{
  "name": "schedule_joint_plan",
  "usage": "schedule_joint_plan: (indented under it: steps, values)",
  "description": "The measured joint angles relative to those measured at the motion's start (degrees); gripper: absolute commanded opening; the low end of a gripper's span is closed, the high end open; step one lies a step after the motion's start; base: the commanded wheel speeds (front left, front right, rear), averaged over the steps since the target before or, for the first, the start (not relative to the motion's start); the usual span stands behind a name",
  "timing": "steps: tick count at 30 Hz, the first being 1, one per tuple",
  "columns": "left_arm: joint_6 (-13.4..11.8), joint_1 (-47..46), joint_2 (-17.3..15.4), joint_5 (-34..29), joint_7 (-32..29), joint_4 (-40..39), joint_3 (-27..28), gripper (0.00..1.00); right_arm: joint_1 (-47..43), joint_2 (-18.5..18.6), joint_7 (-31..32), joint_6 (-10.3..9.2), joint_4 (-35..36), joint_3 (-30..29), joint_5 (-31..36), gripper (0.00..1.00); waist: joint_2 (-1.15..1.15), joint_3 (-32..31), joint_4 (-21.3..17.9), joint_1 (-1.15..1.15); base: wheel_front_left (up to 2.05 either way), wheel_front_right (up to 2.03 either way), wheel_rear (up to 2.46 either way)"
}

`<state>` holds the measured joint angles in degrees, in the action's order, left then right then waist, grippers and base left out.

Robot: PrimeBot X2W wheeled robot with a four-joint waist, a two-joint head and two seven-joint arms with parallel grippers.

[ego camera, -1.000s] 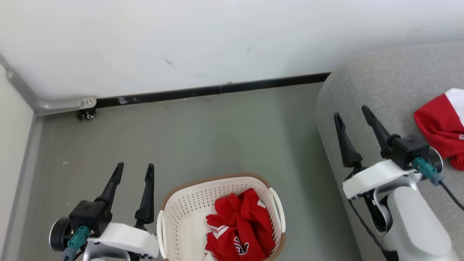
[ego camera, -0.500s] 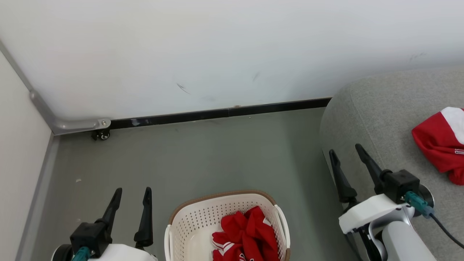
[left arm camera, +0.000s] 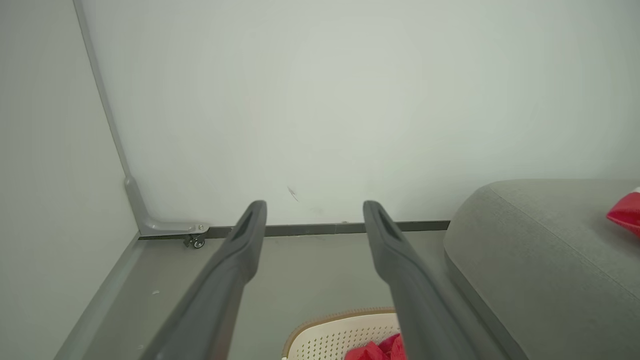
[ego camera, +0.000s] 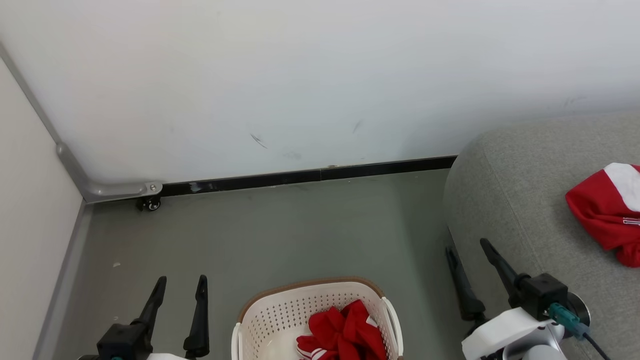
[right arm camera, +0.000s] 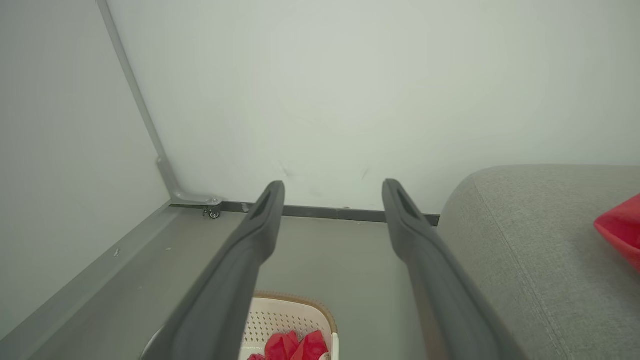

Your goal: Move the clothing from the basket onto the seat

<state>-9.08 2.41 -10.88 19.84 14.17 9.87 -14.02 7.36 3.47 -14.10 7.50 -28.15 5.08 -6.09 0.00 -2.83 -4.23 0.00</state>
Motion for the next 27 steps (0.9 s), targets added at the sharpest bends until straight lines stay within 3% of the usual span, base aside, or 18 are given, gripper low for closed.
schedule_joint_plan:
  steps: [27]
  values:
    - [-1.3,3.5,0.0,-1.9,0.0,-1.5,1.7,1.00,-7.2,-0.5,2.6,0.00,6.9,1.4,-1.6,1.00,0.00,-1.8,-0.5,0.00,0.00,0.00,0.00]
